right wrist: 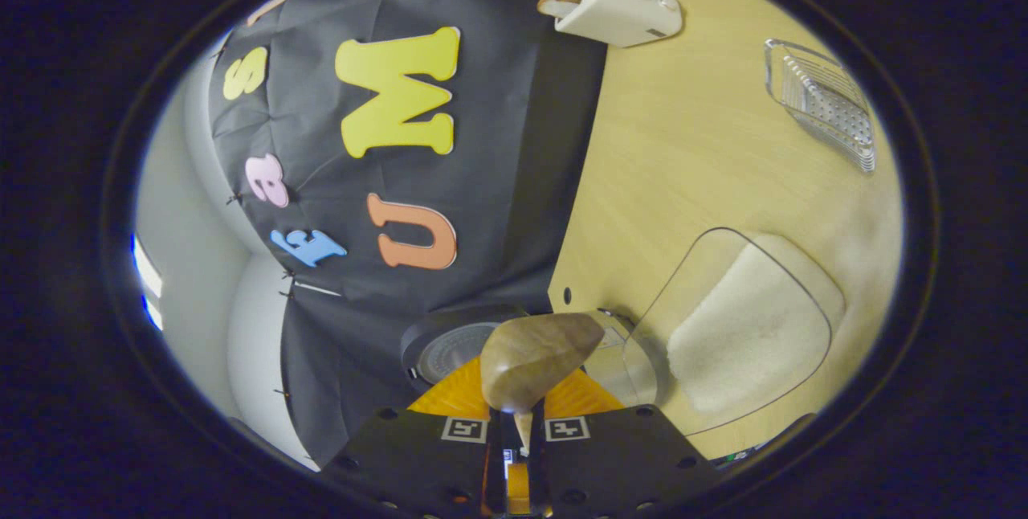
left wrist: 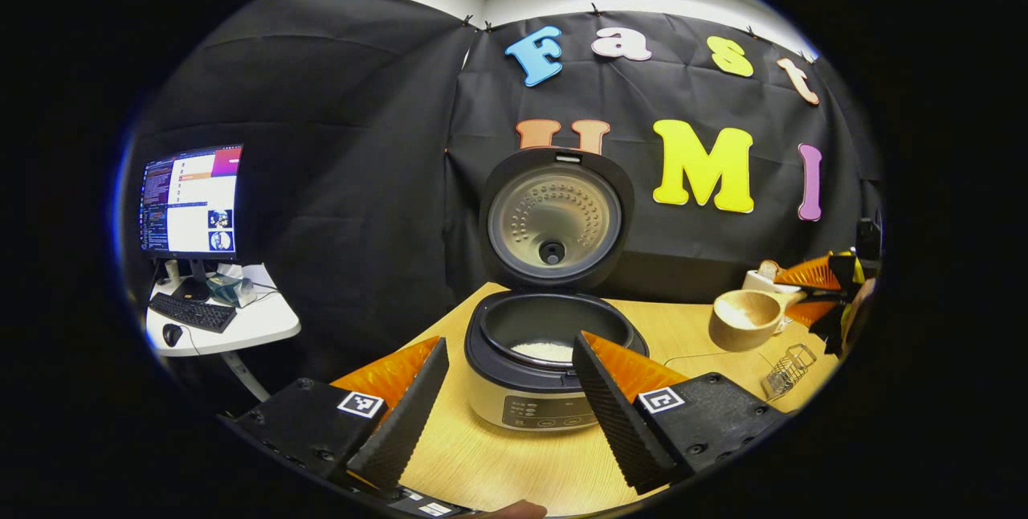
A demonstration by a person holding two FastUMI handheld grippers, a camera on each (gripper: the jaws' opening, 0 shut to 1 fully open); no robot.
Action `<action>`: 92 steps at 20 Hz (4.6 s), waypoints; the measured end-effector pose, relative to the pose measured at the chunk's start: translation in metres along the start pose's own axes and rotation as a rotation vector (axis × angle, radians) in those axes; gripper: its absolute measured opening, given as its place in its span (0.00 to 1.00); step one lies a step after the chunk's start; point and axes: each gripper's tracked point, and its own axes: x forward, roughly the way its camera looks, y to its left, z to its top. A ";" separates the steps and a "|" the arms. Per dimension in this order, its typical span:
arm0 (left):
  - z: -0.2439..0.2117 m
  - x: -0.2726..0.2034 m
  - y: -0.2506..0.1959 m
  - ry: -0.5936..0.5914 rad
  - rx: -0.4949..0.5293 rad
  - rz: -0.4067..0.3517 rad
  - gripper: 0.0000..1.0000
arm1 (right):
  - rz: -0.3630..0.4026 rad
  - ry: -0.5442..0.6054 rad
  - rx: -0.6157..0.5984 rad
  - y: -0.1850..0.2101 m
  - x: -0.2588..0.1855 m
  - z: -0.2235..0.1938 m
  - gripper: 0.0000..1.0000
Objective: Close the left gripper, press the button to open the rice cooker; take a wooden spoon from the chopstick holder with the right hand, scoop a spoonful of rice and pour it into the rice cooker, then put the wooden spoon back into the chopstick holder.
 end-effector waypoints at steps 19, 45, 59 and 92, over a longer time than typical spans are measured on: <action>-0.009 0.002 0.048 0.021 -0.051 0.047 0.99 | -0.375 -0.090 -0.556 0.051 0.179 -0.047 0.11; -0.029 0.006 0.054 0.087 0.098 0.135 0.95 | -0.384 -0.118 -1.786 0.094 0.197 -0.125 0.12; -0.026 0.013 0.012 0.073 0.125 0.072 0.95 | -0.406 -0.277 -1.955 0.116 0.148 -0.114 0.12; 0.003 -0.003 -0.019 -0.015 0.040 -0.029 0.95 | -0.658 -0.492 -1.347 -0.081 -0.104 0.222 0.12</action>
